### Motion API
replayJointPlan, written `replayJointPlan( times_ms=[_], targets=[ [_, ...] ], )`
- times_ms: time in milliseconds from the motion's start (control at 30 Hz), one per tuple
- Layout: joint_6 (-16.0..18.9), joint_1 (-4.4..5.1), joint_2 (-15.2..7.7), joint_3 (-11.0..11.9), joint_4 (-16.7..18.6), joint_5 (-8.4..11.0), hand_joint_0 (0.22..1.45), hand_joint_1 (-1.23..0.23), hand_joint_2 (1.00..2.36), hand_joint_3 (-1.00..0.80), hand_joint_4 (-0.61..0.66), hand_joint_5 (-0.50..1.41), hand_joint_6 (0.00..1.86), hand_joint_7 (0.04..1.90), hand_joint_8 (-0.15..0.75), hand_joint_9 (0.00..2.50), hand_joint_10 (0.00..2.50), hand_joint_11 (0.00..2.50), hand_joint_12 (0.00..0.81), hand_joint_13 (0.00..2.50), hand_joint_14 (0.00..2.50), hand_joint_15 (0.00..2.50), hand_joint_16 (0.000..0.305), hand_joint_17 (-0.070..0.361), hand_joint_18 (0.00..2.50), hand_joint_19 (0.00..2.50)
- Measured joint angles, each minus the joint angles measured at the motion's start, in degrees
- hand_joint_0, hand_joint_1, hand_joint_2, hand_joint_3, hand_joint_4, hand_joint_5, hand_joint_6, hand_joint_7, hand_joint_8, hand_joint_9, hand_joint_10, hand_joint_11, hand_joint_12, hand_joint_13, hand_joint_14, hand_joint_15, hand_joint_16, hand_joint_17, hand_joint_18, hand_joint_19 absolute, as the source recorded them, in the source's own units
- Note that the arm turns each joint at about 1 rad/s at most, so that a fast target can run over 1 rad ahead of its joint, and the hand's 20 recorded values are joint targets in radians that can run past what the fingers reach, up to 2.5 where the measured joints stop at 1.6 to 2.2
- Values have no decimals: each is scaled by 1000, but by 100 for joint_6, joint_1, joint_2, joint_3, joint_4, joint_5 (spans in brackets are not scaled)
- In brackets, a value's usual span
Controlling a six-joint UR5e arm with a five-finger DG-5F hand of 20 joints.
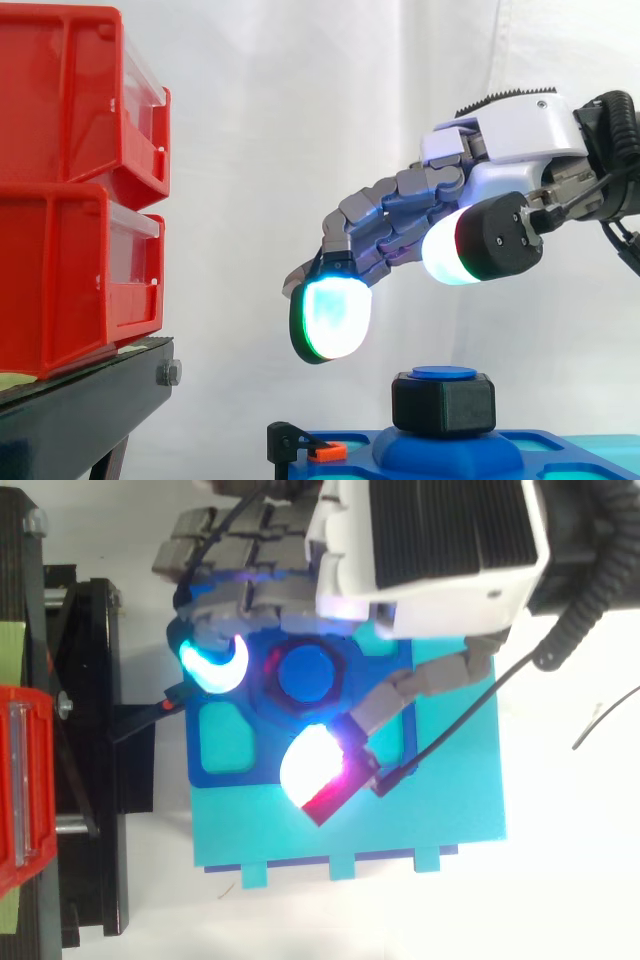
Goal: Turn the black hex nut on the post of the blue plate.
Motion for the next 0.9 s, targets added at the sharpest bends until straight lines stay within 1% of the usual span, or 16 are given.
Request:
replayJointPlan(
  times_ms=[100,300,400,667,767,900],
  targets=[
    [-1,105,-1,-8,-19,135,432,-412,1000,-500,213,-201,503,975,258,215,0,0,395,60,1,0,64,145,0,142],
    [6,247,1,-86,-15,379,430,-387,1000,-500,221,-203,502,967,259,203,0,0,394,36,0,0,65,146,0,127],
    [7,305,2,-117,-8,450,430,-385,1000,-500,219,-203,503,966,258,201,0,0,394,35,0,0,65,147,0,134],
    [6,422,3,-232,68,510,432,-377,1000,-500,226,-200,503,981,257,202,0,0,393,35,0,0,65,146,0,135],
    [7,451,2,-294,135,521,433,-377,1000,-500,226,-198,503,996,257,201,0,0,392,36,0,0,65,145,0,133],
    [5,471,2,-322,167,519,437,-396,1000,-500,222,-197,503,1010,256,201,0,0,390,38,0,0,64,144,0,133]
  ],
)
